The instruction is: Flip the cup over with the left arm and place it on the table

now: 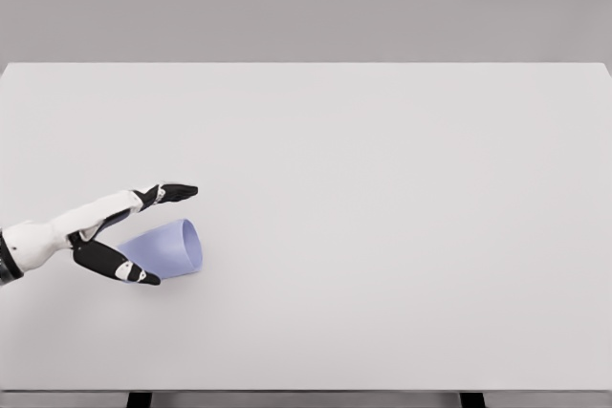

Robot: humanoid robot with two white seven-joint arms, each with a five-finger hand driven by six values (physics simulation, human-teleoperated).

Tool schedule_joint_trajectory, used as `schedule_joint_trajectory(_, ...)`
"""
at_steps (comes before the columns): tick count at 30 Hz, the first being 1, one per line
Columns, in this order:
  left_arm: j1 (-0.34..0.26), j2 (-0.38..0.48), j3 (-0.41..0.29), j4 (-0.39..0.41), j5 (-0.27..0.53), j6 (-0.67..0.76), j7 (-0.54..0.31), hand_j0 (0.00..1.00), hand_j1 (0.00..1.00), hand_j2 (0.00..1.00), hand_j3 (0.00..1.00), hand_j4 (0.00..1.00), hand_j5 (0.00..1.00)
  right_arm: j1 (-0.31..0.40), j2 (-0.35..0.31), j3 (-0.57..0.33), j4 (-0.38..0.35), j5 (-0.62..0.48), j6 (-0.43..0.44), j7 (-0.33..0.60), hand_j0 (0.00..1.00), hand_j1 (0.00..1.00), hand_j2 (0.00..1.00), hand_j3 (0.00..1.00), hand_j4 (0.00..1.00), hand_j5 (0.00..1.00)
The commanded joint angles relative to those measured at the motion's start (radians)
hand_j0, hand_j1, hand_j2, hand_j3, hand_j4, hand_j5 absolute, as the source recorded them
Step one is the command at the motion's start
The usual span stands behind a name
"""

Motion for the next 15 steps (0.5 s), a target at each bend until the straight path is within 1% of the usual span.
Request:
schedule_joint_trajectory(1, 0.000, -0.028, -0.004, 0.000, -0.054, 0.029, 0.000, 1.00, 1.00, 1.00, 1.00, 1.00, 1.00, 0.000, 0.000, 0.000, 0.000, 0.000, 0.000, 0.001, 1.00, 1.00, 1.00, 1.00, 1.00, 1.00)
schedule_joint_trajectory(5, -0.005, -0.033, -0.004, 0.000, -0.069, 0.060, 0.002, 1.00, 1.00, 1.00, 1.00, 1.00, 1.00, 0.000, 0.000, 0.000, 0.000, 0.000, 0.000, 0.001, 1.00, 1.00, 1.00, 1.00, 1.00, 1.00)
schedule_joint_trajectory(6, -0.008, -0.046, -0.004, 0.000, -0.072, 0.069, 0.003, 1.00, 1.00, 1.00, 1.00, 1.00, 1.00, 0.000, 0.000, 0.000, 0.000, 0.000, -0.001, 0.001, 1.00, 1.00, 1.00, 1.00, 1.00, 1.00)
schedule_joint_trajectory(9, -0.021, -0.097, -0.007, 0.000, -0.140, 0.129, 0.009, 1.00, 1.00, 1.00, 1.00, 1.00, 1.00, 0.000, 0.000, 0.000, 0.000, 0.000, -0.001, -0.001, 1.00, 1.00, 1.00, 1.00, 1.00, 1.00)
schedule_joint_trajectory(11, -0.032, -0.115, -0.035, 0.000, -0.172, 0.147, 0.011, 1.00, 1.00, 1.00, 1.00, 1.00, 1.00, 0.000, 0.000, 0.000, 0.000, 0.000, 0.000, -0.001, 1.00, 1.00, 1.00, 1.00, 1.00, 1.00)
schedule_joint_trajectory(13, -0.034, -0.140, -0.055, 0.001, -0.230, 0.184, 0.032, 1.00, 1.00, 1.00, 1.00, 1.00, 1.00, 0.000, 0.000, 0.000, 0.000, 0.000, 0.000, -0.001, 1.00, 1.00, 1.00, 1.00, 1.00, 1.00)
schedule_joint_trajectory(15, -0.040, -0.142, -0.061, 0.001, -0.244, 0.193, 0.046, 1.00, 1.00, 1.00, 1.00, 1.00, 1.00, 0.000, 0.000, 0.000, 0.000, 0.000, 0.000, -0.001, 1.00, 1.00, 1.00, 1.00, 1.00, 1.00)
